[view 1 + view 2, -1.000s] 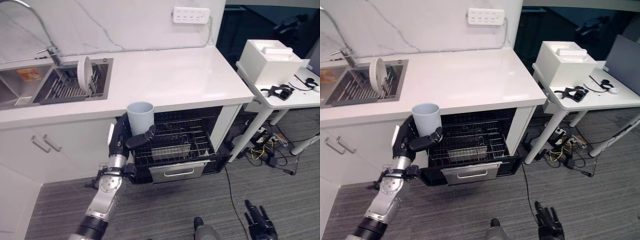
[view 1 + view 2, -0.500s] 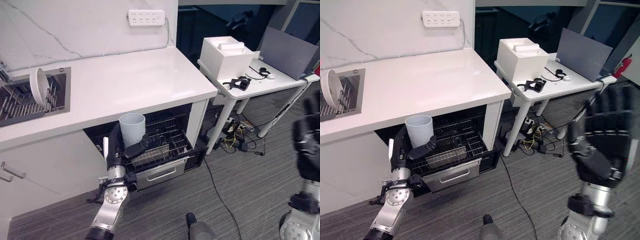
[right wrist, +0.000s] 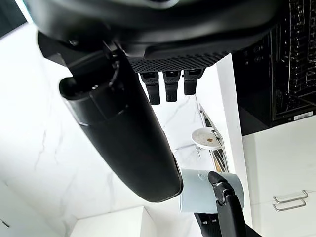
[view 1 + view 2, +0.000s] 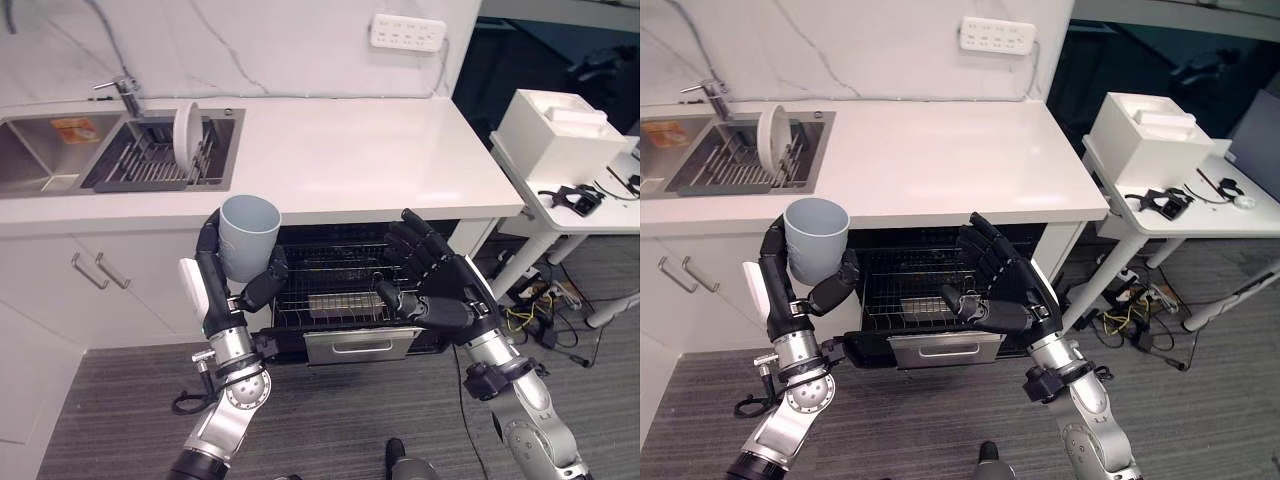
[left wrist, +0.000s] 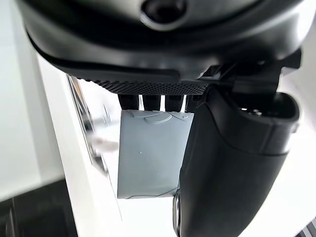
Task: Place the dishes in the dishwasher.
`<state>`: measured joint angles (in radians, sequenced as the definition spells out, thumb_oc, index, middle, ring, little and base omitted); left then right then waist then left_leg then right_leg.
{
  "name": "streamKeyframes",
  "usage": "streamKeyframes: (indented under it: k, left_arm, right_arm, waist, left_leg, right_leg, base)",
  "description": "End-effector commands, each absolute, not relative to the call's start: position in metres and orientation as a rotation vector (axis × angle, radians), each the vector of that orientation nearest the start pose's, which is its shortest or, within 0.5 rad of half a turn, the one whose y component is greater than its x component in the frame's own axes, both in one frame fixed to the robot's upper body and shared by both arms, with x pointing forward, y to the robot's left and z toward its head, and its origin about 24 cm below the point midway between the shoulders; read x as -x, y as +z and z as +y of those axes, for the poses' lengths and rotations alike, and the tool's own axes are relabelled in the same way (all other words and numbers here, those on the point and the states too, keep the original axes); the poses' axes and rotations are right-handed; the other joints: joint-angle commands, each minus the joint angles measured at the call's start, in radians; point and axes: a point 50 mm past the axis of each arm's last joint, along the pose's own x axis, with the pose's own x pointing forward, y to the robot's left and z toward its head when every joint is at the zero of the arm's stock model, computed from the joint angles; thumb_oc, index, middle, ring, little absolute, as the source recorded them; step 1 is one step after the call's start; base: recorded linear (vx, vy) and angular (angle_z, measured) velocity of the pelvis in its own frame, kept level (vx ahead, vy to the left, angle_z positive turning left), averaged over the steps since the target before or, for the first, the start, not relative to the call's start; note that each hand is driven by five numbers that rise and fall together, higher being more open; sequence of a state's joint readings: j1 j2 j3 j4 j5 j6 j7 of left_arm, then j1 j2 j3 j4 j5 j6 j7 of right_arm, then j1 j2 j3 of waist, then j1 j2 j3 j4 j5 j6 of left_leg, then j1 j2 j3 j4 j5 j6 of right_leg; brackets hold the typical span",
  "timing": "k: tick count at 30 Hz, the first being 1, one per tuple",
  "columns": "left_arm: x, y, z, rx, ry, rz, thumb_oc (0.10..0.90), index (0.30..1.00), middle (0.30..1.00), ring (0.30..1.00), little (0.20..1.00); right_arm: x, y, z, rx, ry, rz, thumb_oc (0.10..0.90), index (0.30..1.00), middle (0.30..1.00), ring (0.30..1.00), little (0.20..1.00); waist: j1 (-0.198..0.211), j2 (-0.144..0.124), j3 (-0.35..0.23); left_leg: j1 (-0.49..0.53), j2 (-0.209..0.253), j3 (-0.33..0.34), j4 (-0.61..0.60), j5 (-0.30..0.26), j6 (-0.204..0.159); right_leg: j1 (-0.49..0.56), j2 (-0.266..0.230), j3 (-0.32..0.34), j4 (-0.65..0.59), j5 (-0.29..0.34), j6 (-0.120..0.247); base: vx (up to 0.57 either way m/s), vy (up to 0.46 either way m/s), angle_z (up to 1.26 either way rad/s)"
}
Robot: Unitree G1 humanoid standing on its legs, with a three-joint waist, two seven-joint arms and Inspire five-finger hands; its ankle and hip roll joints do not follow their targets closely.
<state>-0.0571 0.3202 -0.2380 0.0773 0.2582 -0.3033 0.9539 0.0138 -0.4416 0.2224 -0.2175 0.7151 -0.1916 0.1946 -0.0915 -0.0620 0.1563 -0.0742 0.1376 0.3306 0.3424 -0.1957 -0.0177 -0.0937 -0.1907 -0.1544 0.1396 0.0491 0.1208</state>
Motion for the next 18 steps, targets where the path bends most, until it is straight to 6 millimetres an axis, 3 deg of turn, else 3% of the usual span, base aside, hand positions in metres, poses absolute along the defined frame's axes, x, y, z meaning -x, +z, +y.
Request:
streamKeyframes:
  k: [1, 10, 18]
  left_arm:
    - [-0.256, 0.132, 0.151, -0.338, 0.580, -0.865, 0.400, 0.300, 0.300, 0.300, 0.300]
    - [-0.267, 0.126, 0.145, -0.330, 0.630, -0.850, 0.400, 0.300, 0.300, 0.300, 0.300]
    - [-0.269, 0.130, 0.127, -0.292, 0.516, -0.875, 0.400, 0.300, 0.300, 0.300, 0.300]
  right_arm:
    - [-0.248, 0.154, -0.159, -0.234, 0.429, -0.537, 0.800, 0.900, 0.900, 0.900, 0.900]
    - [-0.268, 0.160, -0.131, -0.264, 0.477, -0.472, 0.800, 0.900, 0.900, 0.900, 0.900]
    - [-0.279, 0.167, -0.102, -0.290, 0.536, -0.443, 0.800, 0.900, 0.900, 0.900, 0.900]
  waist:
    - [-0.007, 0.013, -0.032]
    - [0.036, 0.012, -0.045]
    - [0.077, 0.019, -0.048]
  left_leg:
    - [0.035, -0.006, -0.092, -0.042, -0.053, -0.022]
    - [0.013, -0.017, -0.143, -0.042, -0.048, -0.027]
    - [0.000, -0.019, -0.177, -0.042, -0.041, -0.032]
  right_leg:
    - [0.033, -0.019, -0.046, 0.160, -0.215, 0.037]
    - [0.051, -0.006, -0.063, 0.160, -0.234, 0.018]
    - [0.074, 0.001, -0.090, 0.160, -0.251, 0.004]
  base:
    - [0.00, -0.017, 0.11]
    - [0.01, -0.037, 0.19]
    - [0.02, -0.028, 0.18]
